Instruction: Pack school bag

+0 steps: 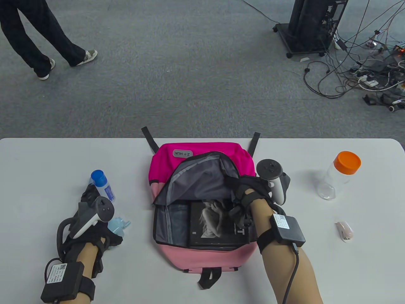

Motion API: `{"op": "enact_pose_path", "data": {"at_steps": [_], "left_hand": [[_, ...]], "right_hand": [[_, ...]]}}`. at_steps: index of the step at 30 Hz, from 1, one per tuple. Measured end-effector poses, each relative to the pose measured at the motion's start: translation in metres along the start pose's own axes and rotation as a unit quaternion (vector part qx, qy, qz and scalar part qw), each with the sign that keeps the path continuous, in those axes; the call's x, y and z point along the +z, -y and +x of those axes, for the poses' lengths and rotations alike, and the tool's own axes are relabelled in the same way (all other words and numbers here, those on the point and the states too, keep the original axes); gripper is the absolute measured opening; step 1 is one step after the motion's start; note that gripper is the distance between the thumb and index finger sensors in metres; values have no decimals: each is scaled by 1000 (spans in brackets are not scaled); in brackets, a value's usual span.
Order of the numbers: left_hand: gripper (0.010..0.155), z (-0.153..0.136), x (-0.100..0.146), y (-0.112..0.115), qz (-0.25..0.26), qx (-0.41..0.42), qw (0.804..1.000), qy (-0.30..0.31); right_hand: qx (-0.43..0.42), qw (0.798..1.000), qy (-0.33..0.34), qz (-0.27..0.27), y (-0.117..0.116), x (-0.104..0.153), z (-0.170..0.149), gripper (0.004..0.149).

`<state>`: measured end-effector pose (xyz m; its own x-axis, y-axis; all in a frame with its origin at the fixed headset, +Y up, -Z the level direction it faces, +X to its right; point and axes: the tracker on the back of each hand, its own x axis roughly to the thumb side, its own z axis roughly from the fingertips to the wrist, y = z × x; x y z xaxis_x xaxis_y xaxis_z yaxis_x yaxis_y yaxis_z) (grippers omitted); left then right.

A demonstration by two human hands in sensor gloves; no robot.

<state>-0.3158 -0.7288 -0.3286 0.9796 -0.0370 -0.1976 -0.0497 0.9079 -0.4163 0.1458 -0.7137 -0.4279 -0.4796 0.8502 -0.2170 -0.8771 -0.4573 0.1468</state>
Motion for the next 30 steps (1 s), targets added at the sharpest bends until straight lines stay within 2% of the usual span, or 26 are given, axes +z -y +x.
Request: {"op": "enact_pose_path", "data": {"at_steps": [2,7,10,11,12,14,16,19,21,24,25,30], "left_hand": [[93,14,8,-7,2,-30,999,20],[94,56,34,-40,45,42,990,128],[94,88,49,-51,142,32,978,151],[94,100,51,-50,173,24,966,188],[93,112,50,-49,179,-8,956,234],[93,127,50,-42,186,-15,953,240],[94,139,49,-32,241,-23,933,267],[94,152,45,-12,275,-28,921,276],[95,161,44,4,322,-121,896,280],[92,169,42,28,316,-227,873,294],[92,168,44,33,338,-235,863,292],[79,170,42,29,317,-188,886,282]], "right_hand": [[-1,1000,-2,3,1,0,0,39],[0,1000,-9,13,2,-2,2,39],[-1,1000,-9,15,2,-2,3,39],[-3,1000,-9,14,2,-1,2,39],[-4,1000,-8,14,2,-1,2,39],[-5,1000,-5,14,2,-1,2,39],[-5,1000,0,15,2,-1,2,39],[-6,1000,5,19,2,-1,0,39],[-7,1000,11,24,3,-1,0,39],[6,999,20,26,2,0,0,39],[12,999,23,27,2,0,0,39],[5,999,28,29,1,1,-1,39]]}}
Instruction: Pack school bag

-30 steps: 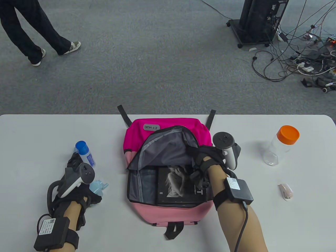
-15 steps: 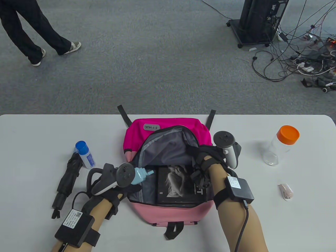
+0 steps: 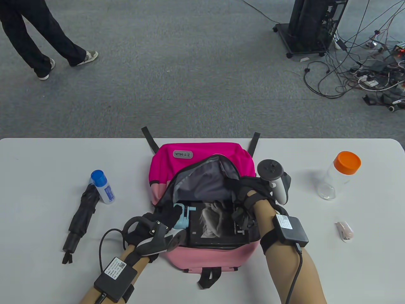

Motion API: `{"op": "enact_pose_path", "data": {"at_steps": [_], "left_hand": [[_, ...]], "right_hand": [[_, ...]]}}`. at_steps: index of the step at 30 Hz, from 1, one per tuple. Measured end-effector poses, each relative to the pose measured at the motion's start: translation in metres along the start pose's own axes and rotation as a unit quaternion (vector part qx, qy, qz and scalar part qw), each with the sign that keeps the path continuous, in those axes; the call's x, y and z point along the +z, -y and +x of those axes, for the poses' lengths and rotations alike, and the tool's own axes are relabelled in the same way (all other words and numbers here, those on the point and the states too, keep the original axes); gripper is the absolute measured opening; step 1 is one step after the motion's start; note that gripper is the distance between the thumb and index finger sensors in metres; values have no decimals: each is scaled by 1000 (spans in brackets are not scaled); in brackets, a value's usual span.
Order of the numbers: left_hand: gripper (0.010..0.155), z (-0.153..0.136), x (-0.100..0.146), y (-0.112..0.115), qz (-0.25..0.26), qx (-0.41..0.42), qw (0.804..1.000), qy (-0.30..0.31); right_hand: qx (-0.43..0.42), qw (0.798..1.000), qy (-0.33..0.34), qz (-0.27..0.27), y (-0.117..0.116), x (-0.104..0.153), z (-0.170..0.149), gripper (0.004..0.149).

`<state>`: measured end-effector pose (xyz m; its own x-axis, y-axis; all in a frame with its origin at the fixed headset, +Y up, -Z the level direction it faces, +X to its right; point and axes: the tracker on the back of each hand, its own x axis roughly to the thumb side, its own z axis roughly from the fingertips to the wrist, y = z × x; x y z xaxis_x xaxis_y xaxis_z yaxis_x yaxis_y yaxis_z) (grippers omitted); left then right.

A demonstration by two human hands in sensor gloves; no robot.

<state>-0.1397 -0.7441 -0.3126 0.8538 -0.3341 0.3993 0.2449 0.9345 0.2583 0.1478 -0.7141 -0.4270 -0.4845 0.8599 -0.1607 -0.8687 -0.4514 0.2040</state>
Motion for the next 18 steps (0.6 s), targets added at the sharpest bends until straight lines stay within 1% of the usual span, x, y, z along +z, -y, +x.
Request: {"op": "enact_pose_path", "data": {"at_steps": [3,4,6,9,11,13,14,15,16,17,18], "left_hand": [[72,2,-3,-1,12,25,1000,-12],[71,3,-2,-1,20,18,1000,-12],[69,4,0,-3,57,-8,998,-13],[65,2,3,-5,79,-7,996,-29],[65,1,1,-4,79,-31,996,-41],[63,4,-1,-5,87,-111,990,-31],[62,3,-1,-6,89,-108,990,-36],[63,1,-2,-5,77,-93,992,-48],[65,-3,-4,-7,49,-75,993,-75],[66,-9,-5,-10,37,-46,994,-93],[66,-13,-6,-13,36,-28,994,-96]], "right_hand": [[-4,1000,8,-2,0,3,-2,39],[-6,1000,9,-1,0,3,-2,39],[-11,1000,12,0,1,4,-5,39],[-11,1000,15,3,2,4,-6,40],[-6,1000,15,5,1,4,-4,39],[3,1000,17,7,-1,6,-2,39],[7,1000,20,6,-2,6,-2,39],[9,1000,21,6,-2,7,-2,39],[9,1000,22,7,-2,7,-2,39],[7,1000,22,10,-2,8,-3,40],[6,1000,23,12,-1,8,-3,40]]}}
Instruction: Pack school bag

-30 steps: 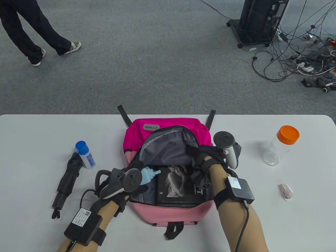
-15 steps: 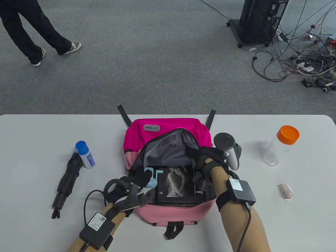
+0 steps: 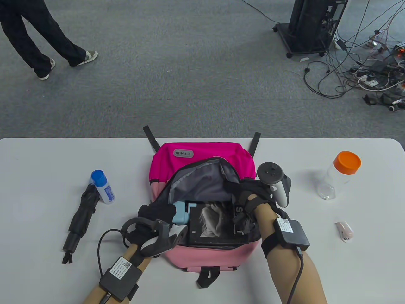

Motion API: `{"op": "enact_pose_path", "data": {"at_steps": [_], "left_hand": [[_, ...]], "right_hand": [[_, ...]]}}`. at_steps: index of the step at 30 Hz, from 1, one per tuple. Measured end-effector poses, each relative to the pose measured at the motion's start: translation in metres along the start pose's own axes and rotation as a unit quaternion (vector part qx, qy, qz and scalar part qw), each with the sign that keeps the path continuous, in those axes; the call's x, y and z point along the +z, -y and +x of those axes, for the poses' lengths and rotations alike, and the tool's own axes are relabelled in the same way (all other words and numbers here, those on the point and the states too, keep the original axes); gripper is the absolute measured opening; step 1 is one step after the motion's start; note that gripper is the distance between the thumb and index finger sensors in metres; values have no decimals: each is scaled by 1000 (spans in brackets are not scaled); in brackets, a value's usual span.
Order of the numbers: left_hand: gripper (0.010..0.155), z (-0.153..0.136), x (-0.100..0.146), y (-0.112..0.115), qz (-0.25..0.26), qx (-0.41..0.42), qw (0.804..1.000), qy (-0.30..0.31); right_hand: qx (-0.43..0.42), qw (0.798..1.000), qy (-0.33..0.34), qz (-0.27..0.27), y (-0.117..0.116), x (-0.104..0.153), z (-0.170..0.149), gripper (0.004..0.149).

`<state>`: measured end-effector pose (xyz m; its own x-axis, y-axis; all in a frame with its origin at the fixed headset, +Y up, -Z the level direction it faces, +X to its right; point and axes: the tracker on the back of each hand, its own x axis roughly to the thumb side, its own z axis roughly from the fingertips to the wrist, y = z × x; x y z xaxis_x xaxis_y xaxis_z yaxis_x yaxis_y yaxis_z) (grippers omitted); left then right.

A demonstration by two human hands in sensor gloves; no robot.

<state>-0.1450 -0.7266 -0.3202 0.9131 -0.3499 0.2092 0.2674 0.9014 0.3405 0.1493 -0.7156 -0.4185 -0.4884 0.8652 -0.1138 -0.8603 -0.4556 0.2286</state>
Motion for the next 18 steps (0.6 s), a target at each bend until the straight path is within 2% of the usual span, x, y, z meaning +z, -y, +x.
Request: {"op": "enact_pose_path", "data": {"at_steps": [4,6,7,9,11,14,16,18], "left_hand": [[64,-32,-11,-39,14,127,991,-42],[66,-45,-19,-64,17,143,987,-77],[74,-50,-23,-76,17,148,985,-81],[101,-52,-38,-96,-38,184,980,-65],[109,-46,-50,-104,-59,225,972,-35],[109,-25,-62,-112,-52,261,963,38],[111,-7,-66,-114,-68,253,963,64],[105,9,-69,-114,-63,226,969,82]], "right_hand": [[-8,1000,9,5,1,1,-1,41],[-7,1000,24,2,3,2,0,41],[-10,1000,28,0,3,3,0,41],[-13,999,42,9,5,7,1,42],[-4,998,55,12,7,11,3,42],[25,996,89,-1,15,25,12,42],[55,991,118,-6,20,35,18,42],[99,986,137,4,24,44,22,43]]}}
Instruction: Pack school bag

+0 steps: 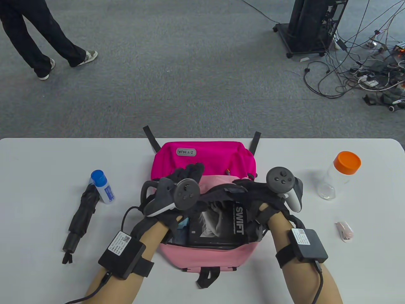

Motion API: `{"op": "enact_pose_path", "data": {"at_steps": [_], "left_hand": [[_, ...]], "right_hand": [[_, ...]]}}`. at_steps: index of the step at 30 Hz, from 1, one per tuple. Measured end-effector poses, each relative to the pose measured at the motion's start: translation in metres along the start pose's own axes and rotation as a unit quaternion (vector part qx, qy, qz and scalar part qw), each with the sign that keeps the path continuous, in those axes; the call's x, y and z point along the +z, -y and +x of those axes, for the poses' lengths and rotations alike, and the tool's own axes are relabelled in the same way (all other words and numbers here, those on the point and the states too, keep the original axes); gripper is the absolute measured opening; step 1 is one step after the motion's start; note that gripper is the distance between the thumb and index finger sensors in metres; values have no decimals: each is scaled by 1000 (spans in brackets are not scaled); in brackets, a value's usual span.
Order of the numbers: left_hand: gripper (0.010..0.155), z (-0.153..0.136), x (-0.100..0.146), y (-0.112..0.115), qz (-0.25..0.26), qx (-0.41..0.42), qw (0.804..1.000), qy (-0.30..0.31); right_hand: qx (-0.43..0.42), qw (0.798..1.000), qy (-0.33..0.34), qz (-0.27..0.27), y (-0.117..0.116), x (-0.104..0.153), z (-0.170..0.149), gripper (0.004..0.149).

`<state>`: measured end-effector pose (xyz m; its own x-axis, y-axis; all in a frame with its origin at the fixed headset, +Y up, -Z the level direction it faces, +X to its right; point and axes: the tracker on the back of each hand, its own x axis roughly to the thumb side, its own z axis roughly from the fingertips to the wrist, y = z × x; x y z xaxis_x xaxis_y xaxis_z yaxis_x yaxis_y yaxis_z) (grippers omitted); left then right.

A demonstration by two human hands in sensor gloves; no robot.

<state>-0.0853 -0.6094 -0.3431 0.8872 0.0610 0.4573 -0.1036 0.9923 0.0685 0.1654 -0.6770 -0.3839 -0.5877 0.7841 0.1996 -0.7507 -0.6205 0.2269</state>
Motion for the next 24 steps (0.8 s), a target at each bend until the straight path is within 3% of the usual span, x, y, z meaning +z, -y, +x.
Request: {"op": "enact_pose_path", "data": {"at_steps": [3,5,7,11,13,15,16,18,20,24], "left_hand": [[88,18,-3,13,-66,-16,997,38],[88,25,0,22,-123,-23,991,56],[94,36,10,36,-170,-44,982,77],[104,58,30,67,-186,-136,968,97],[111,67,36,93,-243,-178,950,88],[103,69,40,119,-283,-195,935,86],[93,72,45,130,-272,-239,929,77],[82,77,55,132,-195,-298,929,103],[77,77,63,134,-190,-285,935,95],[78,69,77,139,-157,-276,941,116]], "right_hand": [[60,997,28,43,6,14,2,46],[82,991,43,99,11,21,-2,64],[109,985,-12,137,20,28,-15,82],[174,976,-116,69,36,31,-53,84],[153,971,-169,77,32,30,-83,80],[123,967,-207,84,23,29,-102,79],[115,966,-223,66,17,28,-110,80],[115,968,-218,39,7,24,-117,82],[140,966,-215,10,1,17,-115,81],[178,956,-232,24,-8,-6,-109,81]]}}
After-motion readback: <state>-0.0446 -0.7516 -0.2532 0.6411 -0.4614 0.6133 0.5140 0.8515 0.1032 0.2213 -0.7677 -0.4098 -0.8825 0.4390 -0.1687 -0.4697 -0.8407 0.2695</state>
